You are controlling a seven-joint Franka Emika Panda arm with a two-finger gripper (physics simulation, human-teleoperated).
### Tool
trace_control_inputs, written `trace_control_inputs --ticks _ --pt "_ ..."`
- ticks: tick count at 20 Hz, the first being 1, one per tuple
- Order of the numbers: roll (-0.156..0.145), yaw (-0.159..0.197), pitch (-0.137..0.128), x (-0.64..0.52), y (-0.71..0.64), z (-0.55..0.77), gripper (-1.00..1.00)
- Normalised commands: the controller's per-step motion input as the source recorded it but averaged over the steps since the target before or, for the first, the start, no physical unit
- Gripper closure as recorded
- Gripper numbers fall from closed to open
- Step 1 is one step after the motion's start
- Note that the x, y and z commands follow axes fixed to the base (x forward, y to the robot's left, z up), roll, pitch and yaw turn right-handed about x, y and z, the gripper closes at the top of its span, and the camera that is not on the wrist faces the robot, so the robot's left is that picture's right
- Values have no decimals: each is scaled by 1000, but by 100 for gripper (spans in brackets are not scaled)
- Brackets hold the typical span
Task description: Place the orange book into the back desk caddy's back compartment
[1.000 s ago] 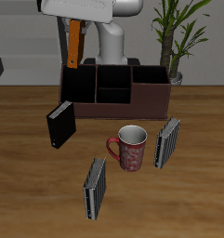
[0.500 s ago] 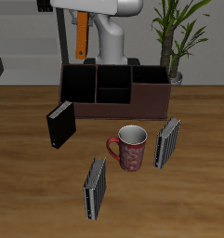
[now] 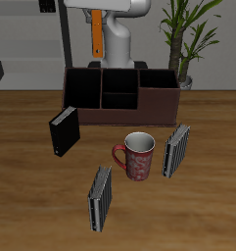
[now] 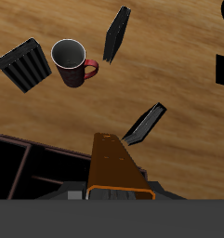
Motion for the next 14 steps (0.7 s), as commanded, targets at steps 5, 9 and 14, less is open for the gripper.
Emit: trace_control_inputs --ticks 5,9,14 --pt "-30 -10 -5 -315 15 2 100" --pt "-47 -22 -12 -370 106 -34 100" --pt "-15 -63 -14 -306 48 8 100"
